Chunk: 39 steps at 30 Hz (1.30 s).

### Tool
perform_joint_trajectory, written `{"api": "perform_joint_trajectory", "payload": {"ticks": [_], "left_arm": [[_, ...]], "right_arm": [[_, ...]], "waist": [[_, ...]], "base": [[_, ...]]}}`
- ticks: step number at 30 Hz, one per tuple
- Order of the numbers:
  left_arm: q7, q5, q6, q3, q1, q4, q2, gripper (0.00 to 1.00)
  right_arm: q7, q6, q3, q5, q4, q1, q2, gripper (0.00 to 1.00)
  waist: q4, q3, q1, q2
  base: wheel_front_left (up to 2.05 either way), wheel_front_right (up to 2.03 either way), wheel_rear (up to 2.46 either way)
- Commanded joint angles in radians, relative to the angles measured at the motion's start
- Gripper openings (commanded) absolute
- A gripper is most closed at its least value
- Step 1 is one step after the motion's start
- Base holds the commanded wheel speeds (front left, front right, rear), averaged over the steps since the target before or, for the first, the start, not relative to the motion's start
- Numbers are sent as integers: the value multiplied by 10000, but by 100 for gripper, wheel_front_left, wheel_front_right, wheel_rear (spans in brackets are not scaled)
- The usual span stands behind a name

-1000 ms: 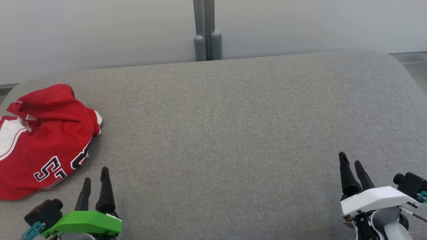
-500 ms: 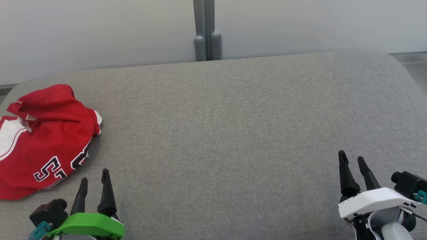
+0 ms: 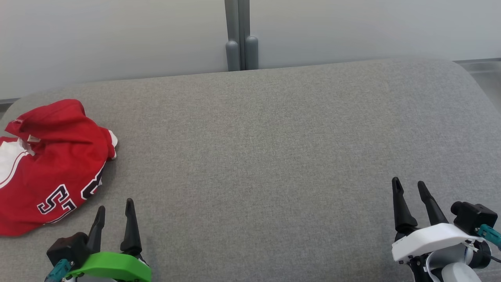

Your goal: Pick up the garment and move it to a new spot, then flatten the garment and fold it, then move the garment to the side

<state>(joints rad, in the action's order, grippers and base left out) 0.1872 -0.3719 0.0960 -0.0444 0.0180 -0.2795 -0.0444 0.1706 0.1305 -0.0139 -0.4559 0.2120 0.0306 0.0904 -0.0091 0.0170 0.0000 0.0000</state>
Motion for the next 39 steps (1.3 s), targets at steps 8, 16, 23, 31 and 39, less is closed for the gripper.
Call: {"api": "perform_joint_trajectory", "payload": {"ticks": [8, 16, 23, 31, 39], "left_arm": [[246, 1029, 102, 128, 224, -42, -102, 100], [399, 1760, 149, 246, 207, -138, -117, 100], [526, 2361, 166, 290, 102, -218, -144, 100], [642, 2891, 169, 324, -52, -239, -142, 100], [772, 3422, 99, 264, -243, -316, -136, 100]], "right_arm": [[297, 2, 459, 836, 13, 383, 265, 100], [474, 3, 903, 1418, 157, 612, 443, 100], [649, 2, 1192, 1931, 261, 606, 534, 100], [784, 2, 1194, 2393, 330, 446, 509, 100], [933, 1, 1057, 3098, 348, 239, 360, 100]], "waist": [[-40, 78, 0, 0], [-13, 135, 0, 0], [34, 121, 0, 0], [71, 59, 0, 0], [67, 12, 0, 0]], "base": [[0, 0, 0], [0, 0, 0], [0, 0, 0], [0, 0, 0], [0, 0, 0]]}}
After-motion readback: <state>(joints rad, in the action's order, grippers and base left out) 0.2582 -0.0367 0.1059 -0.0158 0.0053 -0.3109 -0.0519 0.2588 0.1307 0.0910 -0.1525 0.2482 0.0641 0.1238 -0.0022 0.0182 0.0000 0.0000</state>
